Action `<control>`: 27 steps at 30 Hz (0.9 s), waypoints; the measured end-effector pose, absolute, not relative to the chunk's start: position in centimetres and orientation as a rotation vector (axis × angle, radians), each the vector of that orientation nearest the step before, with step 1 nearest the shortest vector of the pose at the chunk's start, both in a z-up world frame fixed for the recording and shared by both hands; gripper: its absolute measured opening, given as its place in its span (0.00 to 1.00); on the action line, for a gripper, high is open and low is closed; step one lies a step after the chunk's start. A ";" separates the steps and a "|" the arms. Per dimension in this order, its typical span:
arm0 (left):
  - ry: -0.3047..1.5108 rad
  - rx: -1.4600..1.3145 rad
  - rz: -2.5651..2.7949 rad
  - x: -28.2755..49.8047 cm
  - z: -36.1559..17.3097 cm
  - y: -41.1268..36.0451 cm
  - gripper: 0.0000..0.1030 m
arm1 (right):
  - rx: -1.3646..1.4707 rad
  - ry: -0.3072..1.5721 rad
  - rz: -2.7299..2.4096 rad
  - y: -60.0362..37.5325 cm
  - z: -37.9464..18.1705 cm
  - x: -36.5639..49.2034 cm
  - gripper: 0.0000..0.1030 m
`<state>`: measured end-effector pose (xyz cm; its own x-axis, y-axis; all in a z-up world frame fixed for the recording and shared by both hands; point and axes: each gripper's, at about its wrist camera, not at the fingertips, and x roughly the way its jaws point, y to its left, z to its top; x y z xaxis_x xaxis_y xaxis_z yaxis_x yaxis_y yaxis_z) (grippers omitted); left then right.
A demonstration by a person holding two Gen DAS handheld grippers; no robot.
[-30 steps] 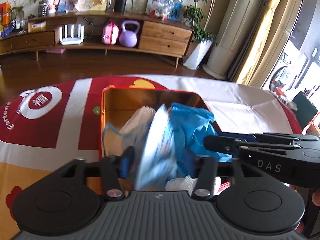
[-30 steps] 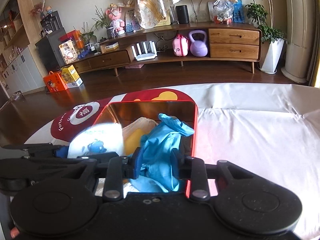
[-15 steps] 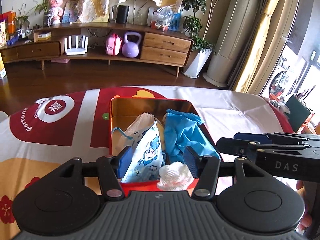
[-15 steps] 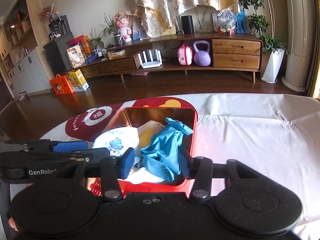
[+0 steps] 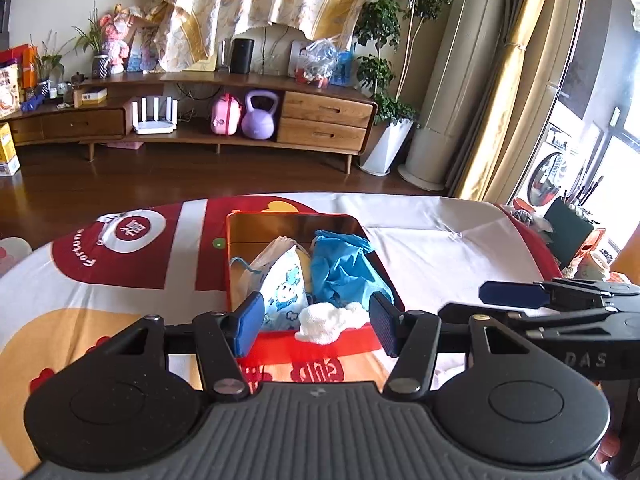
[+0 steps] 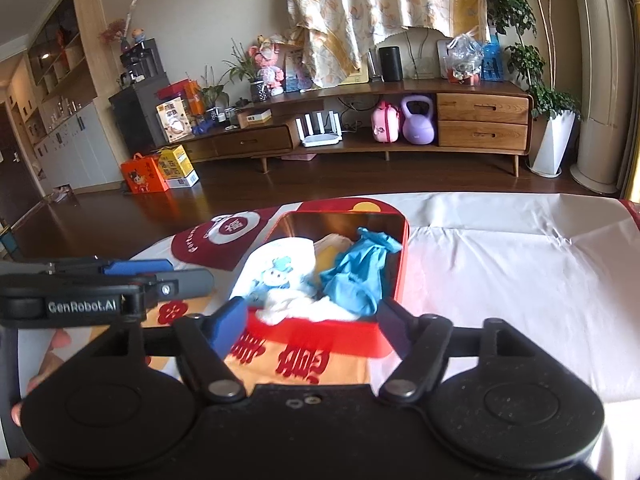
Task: Organize soft objects
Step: 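Open both grippers in the tin and withdraw toward the table, then grasp the white cloth with the left gripper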
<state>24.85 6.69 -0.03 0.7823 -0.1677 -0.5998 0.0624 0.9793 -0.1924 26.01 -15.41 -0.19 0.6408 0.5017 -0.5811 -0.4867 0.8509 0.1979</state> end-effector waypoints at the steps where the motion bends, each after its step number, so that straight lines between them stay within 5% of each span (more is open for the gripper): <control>1: 0.655 -0.167 -0.123 24.3 0.1 6.7 0.61 | 0.024 0.669 0.568 -15.4 -0.1 25.5 0.75; 8: 0.631 -0.191 -0.131 21.4 0.9 6.9 0.66 | 0.036 0.661 0.588 -15.6 -0.1 22.3 0.84; 13: 0.608 -0.171 -0.099 19.2 0.4 6.9 0.78 | 0.038 0.666 0.587 -15.6 -0.8 20.5 0.90; 27: 0.628 -0.205 -0.050 15.4 -2.7 7.6 0.82 | -0.023 0.661 0.618 -14.1 -4.0 15.7 1.00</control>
